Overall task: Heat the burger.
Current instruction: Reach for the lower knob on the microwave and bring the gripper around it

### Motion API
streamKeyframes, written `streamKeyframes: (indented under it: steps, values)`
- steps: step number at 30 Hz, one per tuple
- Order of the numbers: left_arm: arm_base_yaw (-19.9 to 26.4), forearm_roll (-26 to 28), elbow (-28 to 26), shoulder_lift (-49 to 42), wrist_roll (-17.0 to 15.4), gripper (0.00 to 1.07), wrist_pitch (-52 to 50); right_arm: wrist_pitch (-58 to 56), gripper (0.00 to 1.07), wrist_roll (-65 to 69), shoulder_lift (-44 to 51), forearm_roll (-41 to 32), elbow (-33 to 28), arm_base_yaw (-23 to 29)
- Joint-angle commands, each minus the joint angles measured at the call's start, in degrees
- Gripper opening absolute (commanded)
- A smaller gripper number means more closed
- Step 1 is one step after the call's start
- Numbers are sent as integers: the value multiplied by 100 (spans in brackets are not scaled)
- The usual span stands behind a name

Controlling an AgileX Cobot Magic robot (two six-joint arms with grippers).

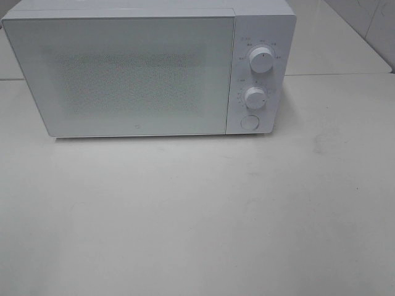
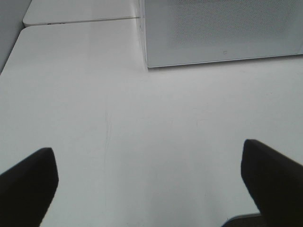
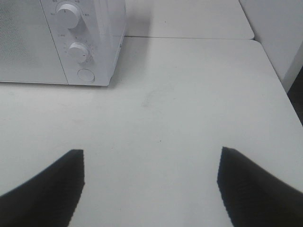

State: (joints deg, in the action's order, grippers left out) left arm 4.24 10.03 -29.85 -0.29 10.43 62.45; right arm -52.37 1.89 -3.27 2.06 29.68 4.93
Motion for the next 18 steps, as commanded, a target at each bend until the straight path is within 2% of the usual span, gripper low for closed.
streamKeyframes:
  steps: [1, 18]
  values:
    - [17, 29, 11, -149, -29, 98, -86, 235, 75, -11, -212, 0, 34, -23]
    - [17, 29, 11, -149, -29, 98, -86, 1730, 75, -6, -1925, 0, 17, -23]
